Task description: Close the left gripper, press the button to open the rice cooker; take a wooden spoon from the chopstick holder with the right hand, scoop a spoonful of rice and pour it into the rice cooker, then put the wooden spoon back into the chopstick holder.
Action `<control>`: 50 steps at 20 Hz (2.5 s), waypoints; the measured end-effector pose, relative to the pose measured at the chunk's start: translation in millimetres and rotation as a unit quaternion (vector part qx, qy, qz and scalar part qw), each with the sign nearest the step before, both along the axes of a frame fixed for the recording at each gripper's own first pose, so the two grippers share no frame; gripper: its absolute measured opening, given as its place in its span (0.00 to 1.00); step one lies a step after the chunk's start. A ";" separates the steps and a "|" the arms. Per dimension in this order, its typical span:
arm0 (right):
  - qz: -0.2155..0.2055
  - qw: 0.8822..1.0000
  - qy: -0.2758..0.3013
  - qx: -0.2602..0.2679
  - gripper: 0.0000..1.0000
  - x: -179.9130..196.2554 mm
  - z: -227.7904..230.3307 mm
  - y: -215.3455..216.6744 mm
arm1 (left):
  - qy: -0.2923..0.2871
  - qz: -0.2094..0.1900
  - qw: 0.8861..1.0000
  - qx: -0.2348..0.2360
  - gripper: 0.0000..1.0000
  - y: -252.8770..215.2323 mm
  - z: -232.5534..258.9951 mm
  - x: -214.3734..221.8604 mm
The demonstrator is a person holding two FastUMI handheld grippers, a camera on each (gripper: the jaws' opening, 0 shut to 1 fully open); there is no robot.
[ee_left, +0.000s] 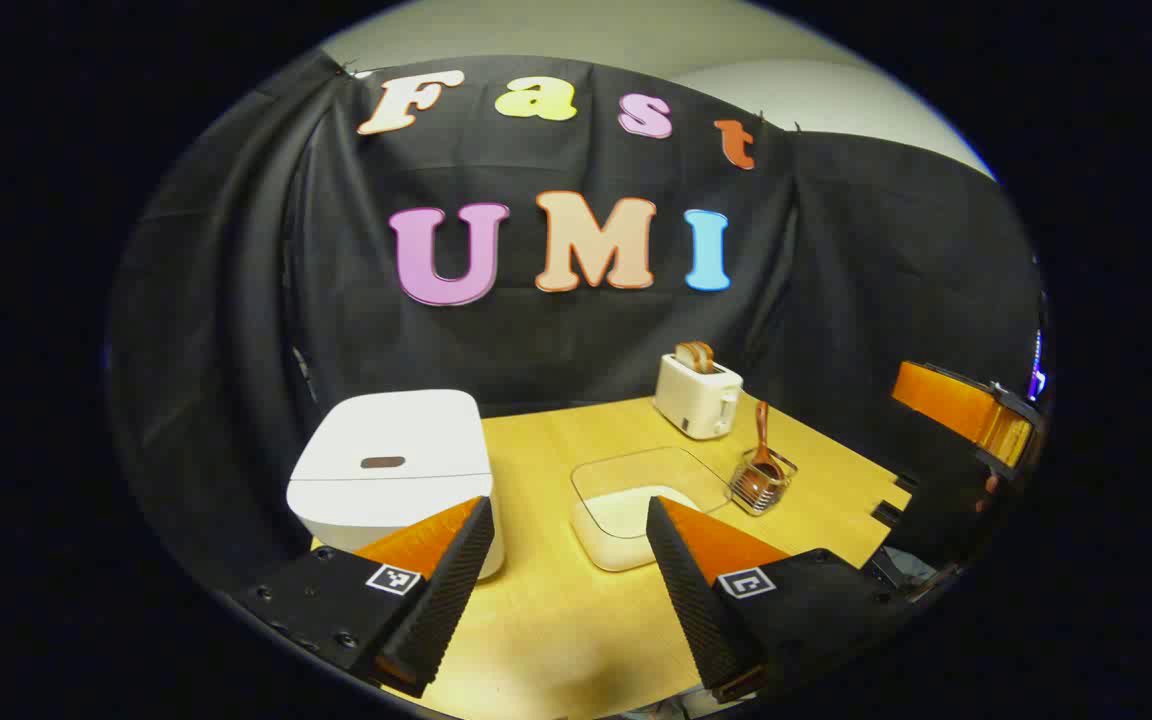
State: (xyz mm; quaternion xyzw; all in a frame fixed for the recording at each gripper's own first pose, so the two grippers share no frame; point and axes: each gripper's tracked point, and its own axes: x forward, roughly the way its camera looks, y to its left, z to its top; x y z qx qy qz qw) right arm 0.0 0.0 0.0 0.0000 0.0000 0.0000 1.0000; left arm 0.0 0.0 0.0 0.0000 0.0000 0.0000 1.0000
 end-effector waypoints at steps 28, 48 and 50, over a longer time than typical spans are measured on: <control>-0.052 0.998 0.011 -0.019 0.98 40.3 14.2 -78.2 | -0.040 0.039 0.997 -0.047 0.10 5.9 38.2 34.0; -0.092 0.993 0.057 -0.037 0.96 44.2 -9.7 -64.8 | 0.016 0.131 0.990 -0.040 0.00 175.6 -24.6 123.8; -0.096 0.993 0.060 -0.039 0.96 42.4 -11.1 -62.9 | 0.020 0.129 0.991 -0.040 0.00 181.2 -30.0 131.6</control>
